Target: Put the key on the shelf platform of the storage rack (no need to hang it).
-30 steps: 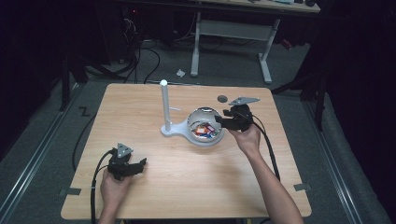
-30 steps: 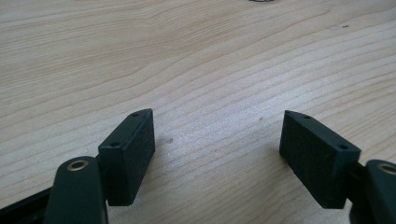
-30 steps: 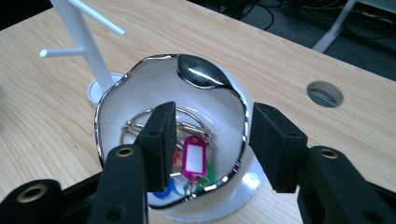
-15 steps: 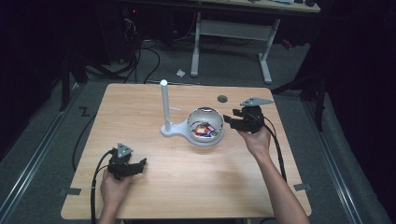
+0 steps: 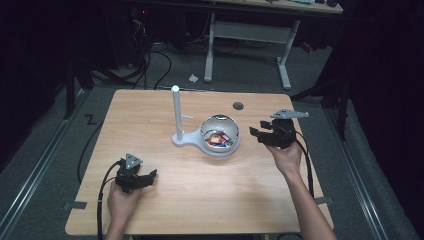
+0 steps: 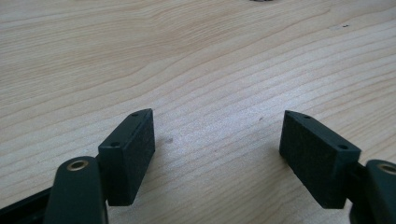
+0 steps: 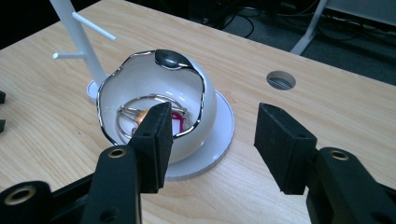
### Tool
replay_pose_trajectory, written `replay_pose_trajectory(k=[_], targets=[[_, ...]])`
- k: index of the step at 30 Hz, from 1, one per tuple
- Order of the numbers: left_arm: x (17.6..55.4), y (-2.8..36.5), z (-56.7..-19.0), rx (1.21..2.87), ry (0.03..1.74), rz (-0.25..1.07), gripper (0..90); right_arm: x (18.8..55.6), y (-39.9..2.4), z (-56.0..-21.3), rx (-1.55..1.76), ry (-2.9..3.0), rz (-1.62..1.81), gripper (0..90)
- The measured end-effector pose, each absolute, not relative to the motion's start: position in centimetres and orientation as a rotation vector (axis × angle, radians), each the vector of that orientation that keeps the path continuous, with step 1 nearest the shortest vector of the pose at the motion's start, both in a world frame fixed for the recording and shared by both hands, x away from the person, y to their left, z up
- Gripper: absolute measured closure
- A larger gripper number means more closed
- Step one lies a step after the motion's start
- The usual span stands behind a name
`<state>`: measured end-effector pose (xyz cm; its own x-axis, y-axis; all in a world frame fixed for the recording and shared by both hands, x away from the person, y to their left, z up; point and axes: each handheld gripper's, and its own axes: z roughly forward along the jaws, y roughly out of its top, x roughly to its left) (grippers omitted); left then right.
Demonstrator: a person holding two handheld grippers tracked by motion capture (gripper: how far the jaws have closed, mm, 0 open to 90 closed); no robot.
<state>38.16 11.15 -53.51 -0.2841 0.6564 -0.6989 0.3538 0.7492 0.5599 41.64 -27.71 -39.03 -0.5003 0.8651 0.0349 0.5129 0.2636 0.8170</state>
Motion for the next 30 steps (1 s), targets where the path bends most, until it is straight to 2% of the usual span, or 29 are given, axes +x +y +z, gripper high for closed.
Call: replay_pose_trajectory(k=[30], targets=[[38.1,11.1,-53.5,0.777,1.899,0.363,26.9,37.3,-30.5,-38.1,1.284,2.056,1.168,44.8]])
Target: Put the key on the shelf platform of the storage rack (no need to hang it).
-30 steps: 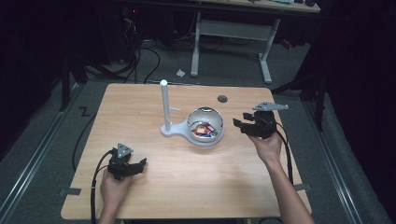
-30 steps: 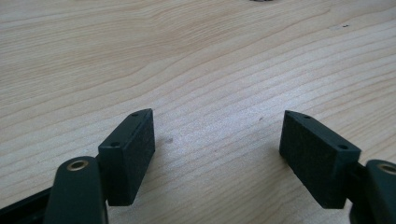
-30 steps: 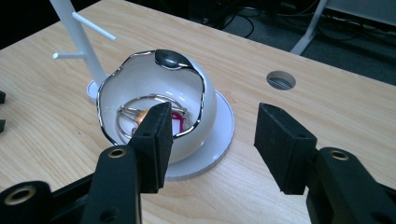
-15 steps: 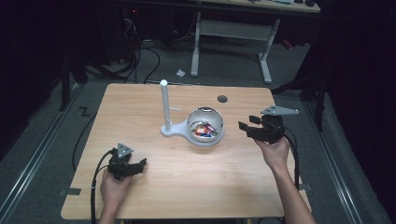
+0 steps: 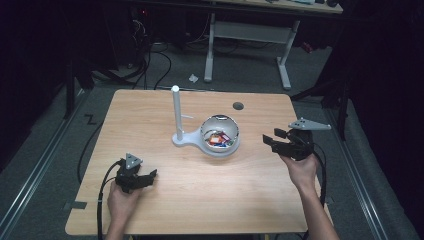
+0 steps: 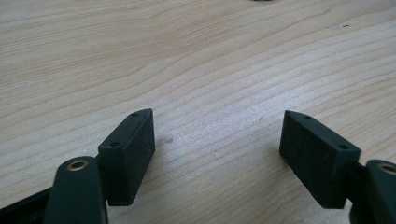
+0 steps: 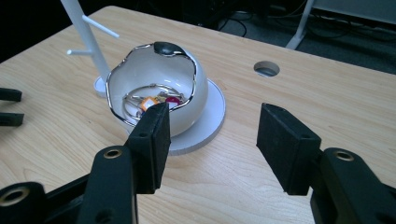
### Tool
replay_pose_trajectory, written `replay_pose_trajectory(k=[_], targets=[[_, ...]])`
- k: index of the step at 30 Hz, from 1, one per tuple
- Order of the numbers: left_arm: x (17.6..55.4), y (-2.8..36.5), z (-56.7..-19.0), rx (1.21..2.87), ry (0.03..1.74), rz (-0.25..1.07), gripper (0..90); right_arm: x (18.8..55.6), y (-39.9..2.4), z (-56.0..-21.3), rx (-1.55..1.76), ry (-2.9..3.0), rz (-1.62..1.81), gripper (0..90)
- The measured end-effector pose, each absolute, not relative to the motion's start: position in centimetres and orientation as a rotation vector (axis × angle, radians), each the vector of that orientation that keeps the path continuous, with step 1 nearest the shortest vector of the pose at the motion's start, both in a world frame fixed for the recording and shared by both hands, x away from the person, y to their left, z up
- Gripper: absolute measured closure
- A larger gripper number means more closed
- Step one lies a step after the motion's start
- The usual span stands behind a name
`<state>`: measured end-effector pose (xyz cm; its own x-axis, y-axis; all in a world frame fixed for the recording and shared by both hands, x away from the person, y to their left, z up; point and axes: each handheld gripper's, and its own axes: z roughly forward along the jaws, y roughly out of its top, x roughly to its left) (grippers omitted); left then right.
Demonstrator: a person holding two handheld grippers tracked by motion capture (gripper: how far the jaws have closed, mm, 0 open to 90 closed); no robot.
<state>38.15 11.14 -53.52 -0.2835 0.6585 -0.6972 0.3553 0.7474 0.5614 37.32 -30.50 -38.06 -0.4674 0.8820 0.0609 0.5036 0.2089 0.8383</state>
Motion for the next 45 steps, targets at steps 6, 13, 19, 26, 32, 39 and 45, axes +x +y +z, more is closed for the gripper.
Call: replay_pose_trajectory(k=[6,13,19,26,32,39,45], targets=[[38.1,11.1,-53.5,0.777,1.900,0.362,26.9,36.6,-31.0,-38.7,1.306,2.049,1.161,44.6],[38.2,11.1,-53.6,0.782,1.892,0.367,26.9,36.0,-31.6,-39.1,1.322,2.027,1.181,44.7],[38.2,11.1,-53.6,0.780,1.893,0.366,26.9,35.3,-32.0,-39.5,1.332,2.013,1.194,44.8],[38.2,11.1,-53.5,0.778,1.895,0.366,26.9,35.1,-32.2,-40.2,1.335,1.997,1.196,43.6],[38.2,11.1,-53.6,0.779,1.894,0.366,26.9,34.9,-32.3,-40.8,1.339,1.987,1.209,43.6],[38.2,11.1,-53.6,0.778,1.895,0.366,26.9,34.7,-32.3,-42.4,1.359,1.984,1.198,42.5],[38.2,11.1,-53.6,0.779,1.894,0.366,26.9,34.7,-32.2,-43.6,1.380,1.992,1.193,42.1]])
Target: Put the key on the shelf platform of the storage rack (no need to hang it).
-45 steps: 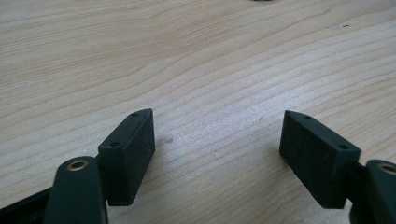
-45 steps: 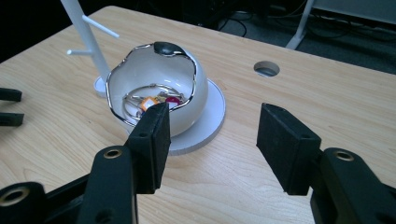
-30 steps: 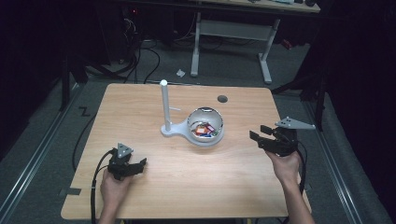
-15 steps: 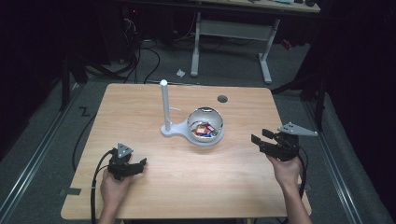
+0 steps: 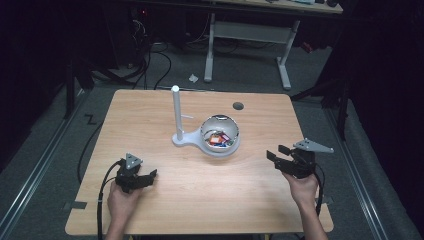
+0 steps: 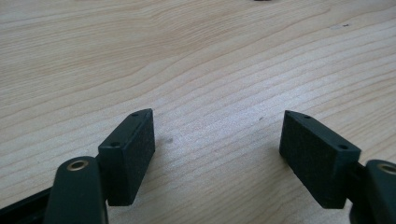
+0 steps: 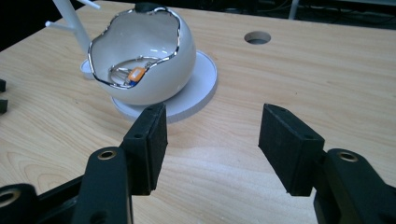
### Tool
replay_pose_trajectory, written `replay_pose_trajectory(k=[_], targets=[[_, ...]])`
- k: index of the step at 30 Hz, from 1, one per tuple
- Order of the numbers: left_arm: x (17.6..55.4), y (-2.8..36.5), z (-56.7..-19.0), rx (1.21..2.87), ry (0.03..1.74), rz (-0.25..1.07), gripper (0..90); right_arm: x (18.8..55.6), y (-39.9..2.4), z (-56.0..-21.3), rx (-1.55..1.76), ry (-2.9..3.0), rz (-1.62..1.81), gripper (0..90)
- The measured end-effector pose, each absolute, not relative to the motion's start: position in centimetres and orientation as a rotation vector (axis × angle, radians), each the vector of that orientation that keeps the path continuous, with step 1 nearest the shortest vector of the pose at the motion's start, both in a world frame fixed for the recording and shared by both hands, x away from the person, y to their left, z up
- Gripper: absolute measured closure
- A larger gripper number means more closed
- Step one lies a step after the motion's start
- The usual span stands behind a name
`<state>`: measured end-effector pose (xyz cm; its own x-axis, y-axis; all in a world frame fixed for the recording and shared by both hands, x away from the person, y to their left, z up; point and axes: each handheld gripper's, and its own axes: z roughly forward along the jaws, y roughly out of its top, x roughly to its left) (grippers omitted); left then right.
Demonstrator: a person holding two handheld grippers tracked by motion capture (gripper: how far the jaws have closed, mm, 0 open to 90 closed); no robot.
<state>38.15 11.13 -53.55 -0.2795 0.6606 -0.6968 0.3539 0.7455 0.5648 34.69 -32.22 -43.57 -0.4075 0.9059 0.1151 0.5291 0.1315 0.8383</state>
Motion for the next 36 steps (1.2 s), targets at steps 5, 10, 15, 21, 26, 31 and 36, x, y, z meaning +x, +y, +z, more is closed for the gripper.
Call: replay_pose_trajectory(k=[5,10,15,21,26,31,36], targets=[[38.2,11.1,-53.6,0.779,1.894,0.366,26.9,34.7,-32.1,-44.4,1.392,1.995,1.191,42.0],[38.2,11.1,-53.6,0.778,1.895,0.366,26.9,34.8,-31.9,-45.2,1.393,1.999,1.182,41.4],[38.2,11.1,-53.6,0.779,1.894,0.366,26.9,35.0,-31.8,-45.7,1.404,2.003,1.174,41.3],[38.2,11.1,-53.5,0.778,1.895,0.365,26.9,35.3,-31.5,-46.7,1.419,2.016,1.155,41.3],[38.2,11.1,-53.6,0.779,1.894,0.366,26.9,35.6,-31.4,-47.5,1.443,2.022,1.134,42.1],[38.2,11.1,-53.6,0.779,1.894,0.366,26.9,35.7,-31.2,-48.4,1.468,2.033,1.112,42.8],[38.2,11.1,-53.5,0.778,1.895,0.365,26.9,36.0,-31.1,-49.2,1.479,2.039,1.087,43.1]])
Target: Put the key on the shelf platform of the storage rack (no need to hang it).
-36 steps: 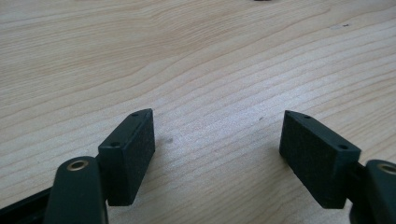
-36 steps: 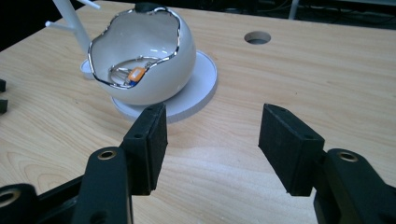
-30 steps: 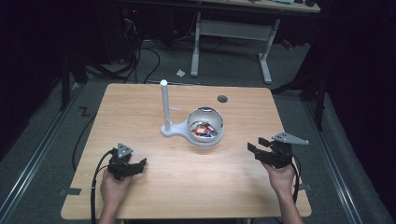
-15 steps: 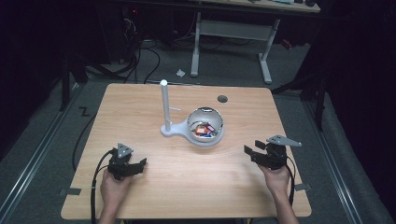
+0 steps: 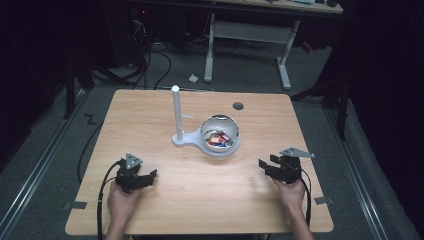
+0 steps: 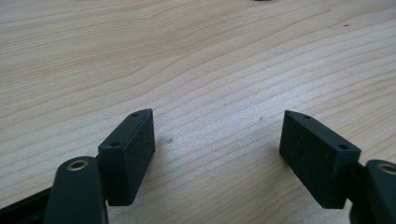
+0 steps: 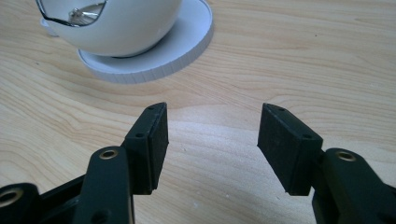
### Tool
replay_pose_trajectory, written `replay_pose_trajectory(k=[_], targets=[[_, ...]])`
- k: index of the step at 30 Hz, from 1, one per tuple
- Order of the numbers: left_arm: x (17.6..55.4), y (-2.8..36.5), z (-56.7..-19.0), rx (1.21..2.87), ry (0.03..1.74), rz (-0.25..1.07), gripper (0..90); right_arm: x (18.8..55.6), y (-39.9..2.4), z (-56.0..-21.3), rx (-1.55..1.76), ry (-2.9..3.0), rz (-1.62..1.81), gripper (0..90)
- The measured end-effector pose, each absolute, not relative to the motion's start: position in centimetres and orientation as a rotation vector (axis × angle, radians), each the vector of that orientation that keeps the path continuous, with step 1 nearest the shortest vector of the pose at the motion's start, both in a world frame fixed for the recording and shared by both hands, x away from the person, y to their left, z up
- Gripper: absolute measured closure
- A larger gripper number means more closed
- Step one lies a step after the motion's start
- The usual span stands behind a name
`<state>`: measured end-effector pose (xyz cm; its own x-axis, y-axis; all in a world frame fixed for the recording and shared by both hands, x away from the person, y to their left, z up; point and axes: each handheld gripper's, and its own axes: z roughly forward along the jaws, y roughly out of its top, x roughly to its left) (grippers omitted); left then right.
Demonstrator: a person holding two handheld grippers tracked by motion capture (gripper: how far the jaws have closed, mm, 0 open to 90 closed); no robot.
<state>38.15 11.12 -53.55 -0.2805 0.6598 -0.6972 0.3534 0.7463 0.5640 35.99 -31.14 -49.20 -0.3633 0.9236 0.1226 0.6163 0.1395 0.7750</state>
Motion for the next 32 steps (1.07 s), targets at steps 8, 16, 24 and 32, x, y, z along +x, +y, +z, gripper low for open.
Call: replay_pose_trajectory(k=[8,16,24,32], targets=[[38.2,11.1,-53.6,0.778,1.895,0.366,26.9,36.3,-31.0,-50.8,1.496,2.049,1.023,43.0],[38.2,11.1,-53.6,0.778,1.895,0.366,26.9,36.6,-30.8,-52.1,1.503,2.045,0.976,42.9],[38.2,11.1,-53.6,0.779,1.894,0.366,26.9,36.6,-30.5,-53.0,1.490,2.042,0.920,41.8],[38.1,11.1,-53.6,0.782,1.892,0.366,26.9,36.6,-30.0,-53.0,1.443,2.060,0.875,40.5]])
